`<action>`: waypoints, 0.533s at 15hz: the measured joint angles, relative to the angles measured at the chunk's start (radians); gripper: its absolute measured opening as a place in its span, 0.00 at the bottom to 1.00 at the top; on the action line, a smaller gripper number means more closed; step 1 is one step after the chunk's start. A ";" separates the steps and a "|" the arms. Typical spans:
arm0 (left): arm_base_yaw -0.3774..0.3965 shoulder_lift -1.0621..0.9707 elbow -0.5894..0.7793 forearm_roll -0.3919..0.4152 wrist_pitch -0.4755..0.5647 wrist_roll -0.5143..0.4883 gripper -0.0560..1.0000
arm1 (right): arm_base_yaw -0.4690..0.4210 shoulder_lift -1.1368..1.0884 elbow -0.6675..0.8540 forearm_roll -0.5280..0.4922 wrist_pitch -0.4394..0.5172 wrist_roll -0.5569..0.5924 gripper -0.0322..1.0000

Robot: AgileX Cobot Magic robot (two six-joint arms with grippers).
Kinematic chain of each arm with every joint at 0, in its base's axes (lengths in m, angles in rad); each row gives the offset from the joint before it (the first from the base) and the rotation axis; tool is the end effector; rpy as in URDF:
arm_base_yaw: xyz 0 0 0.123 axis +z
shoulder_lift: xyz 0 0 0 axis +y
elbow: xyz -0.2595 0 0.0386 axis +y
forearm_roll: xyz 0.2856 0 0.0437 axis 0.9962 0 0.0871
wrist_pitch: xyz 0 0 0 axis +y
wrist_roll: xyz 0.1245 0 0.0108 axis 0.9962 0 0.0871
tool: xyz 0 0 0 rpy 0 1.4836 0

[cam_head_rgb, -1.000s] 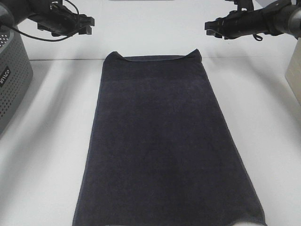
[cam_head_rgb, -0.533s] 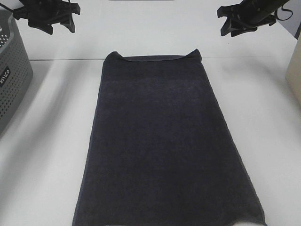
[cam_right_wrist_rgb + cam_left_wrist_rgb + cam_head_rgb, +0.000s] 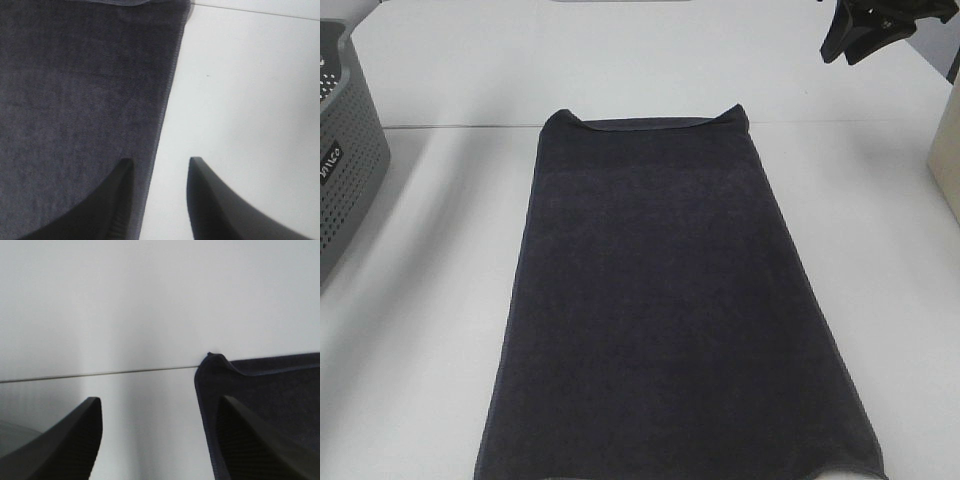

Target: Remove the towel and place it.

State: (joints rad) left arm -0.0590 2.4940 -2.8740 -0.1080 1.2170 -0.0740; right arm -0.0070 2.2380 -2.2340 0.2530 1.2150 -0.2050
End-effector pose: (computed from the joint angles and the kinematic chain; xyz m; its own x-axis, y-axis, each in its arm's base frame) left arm 0.5686 -0.0462 0.3107 -0.6895 -0.0702 -0.7209 0.0563 0.9871 -0.1499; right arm 0.5296 0.0256 0.2361 -0.8837 -0.1055 -0.4561 -0.1981 0.9671 0.1599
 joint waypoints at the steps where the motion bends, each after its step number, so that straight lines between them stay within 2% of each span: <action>1: 0.001 -0.007 0.000 -0.003 0.000 0.000 0.64 | 0.000 -0.007 0.000 -0.005 0.000 0.013 0.38; 4: 0.002 -0.117 0.152 -0.026 0.000 0.017 0.64 | 0.000 -0.116 0.102 -0.011 -0.001 0.048 0.38; 6: 0.002 -0.200 0.326 -0.021 -0.001 0.034 0.64 | 0.000 -0.193 0.212 -0.011 -0.001 0.059 0.38; 8: 0.002 -0.331 0.563 0.024 -0.001 0.068 0.64 | 0.000 -0.301 0.399 -0.011 -0.001 0.061 0.38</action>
State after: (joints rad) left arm -0.0570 2.1630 -2.3110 -0.0840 1.2160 -0.0060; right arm -0.0070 1.9370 -1.8350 0.2420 1.2140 -0.1440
